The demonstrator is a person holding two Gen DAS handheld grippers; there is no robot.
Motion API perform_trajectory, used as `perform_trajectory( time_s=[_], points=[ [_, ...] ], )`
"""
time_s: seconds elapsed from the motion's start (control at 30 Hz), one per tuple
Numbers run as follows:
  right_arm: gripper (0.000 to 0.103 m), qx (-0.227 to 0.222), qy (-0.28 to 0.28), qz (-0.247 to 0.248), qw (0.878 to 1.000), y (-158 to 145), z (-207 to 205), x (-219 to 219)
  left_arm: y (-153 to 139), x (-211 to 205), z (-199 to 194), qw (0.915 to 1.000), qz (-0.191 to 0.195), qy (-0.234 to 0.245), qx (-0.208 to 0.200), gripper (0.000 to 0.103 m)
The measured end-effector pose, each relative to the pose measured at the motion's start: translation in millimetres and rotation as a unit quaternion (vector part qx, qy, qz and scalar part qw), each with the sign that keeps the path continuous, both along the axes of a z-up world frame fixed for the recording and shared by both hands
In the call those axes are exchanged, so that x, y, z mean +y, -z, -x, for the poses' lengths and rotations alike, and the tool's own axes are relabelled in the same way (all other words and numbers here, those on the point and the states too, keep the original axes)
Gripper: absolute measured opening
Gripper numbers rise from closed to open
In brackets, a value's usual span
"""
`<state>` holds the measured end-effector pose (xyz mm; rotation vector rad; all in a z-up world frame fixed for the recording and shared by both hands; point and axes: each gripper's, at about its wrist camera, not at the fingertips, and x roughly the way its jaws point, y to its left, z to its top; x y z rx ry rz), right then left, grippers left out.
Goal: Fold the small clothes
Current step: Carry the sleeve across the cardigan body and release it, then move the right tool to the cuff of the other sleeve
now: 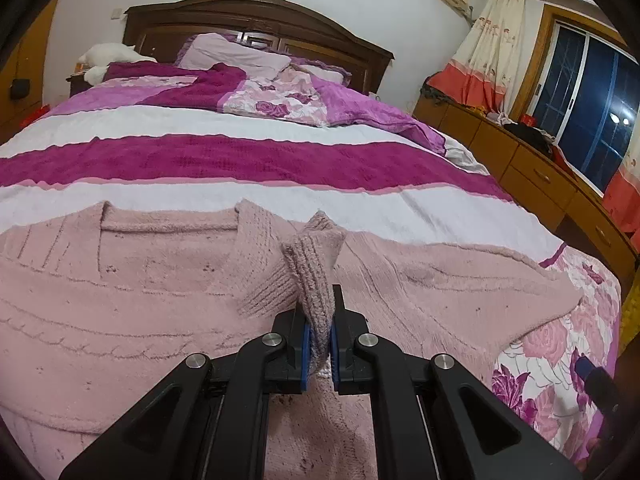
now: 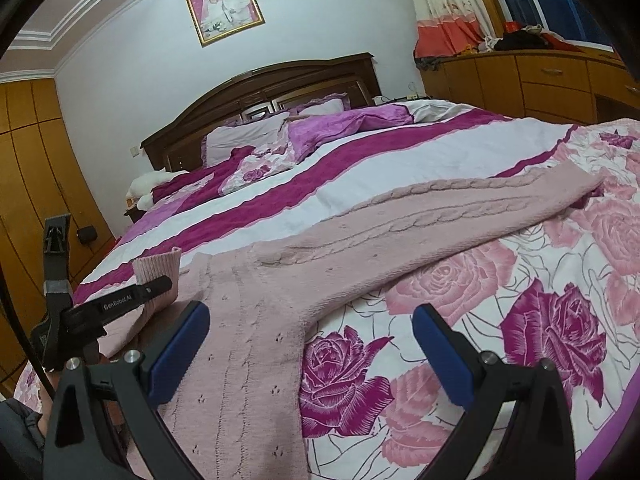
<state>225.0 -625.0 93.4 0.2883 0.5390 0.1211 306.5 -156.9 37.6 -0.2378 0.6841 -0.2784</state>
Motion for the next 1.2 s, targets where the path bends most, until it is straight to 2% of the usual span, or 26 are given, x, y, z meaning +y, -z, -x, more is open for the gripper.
perform_trajectory(
  time_s=[0.23,0.33,0.43,0.53,0.63,0.7,0.77,0.87,0.93,1.1,1.2],
  points=[
    [0.103,0.005,0.001,0.0,1.0,2,-1,-2,9,-18,0,0.9994,-0.016,0.024,0.019,0.0],
    [0.103,0.008,0.001,-0.001,1.0,3,-1,-3,6,-23,4,0.9988,0.001,0.043,0.024,0.0],
    [0.103,0.01,0.001,-0.002,1.0,3,-3,-2,-7,-26,17,0.9983,0.017,0.055,0.004,0.0],
    [0.103,0.013,0.001,0.002,1.0,4,-3,-2,-23,-25,30,0.9981,0.017,0.057,-0.017,0.007],
    [0.103,0.015,-0.001,0.005,1.0,5,-4,-3,-39,-14,41,0.9982,0.013,0.045,-0.037,0.009],
    [0.103,0.017,-0.005,0.006,1.0,5,-4,-6,-49,-1,50,0.9983,0.002,0.023,-0.054,0.009],
    [0.103,0.018,-0.006,0.015,1.0,6,-3,-11,-55,16,58,0.9983,-0.019,0.007,-0.055,0.009],
    [0.103,0.023,-0.003,0.023,0.999,10,1,-23,-59,46,73,0.9965,-0.066,0.001,-0.052,0.009],
    [0.103,0.029,0.006,0.021,0.999,12,4,-35,-58,76,88,0.9919,-0.111,-0.024,-0.056,0.009],
    [0.103,0.034,0.028,-0.015,0.999,17,16,-72,-38,151,116,0.9814,-0.163,-0.092,-0.042,0.018],
    [0.103,0.036,0.035,0.002,0.999,19,21,-85,-17,195,129,0.9779,-0.159,-0.134,-0.018,0.018]
  ],
)
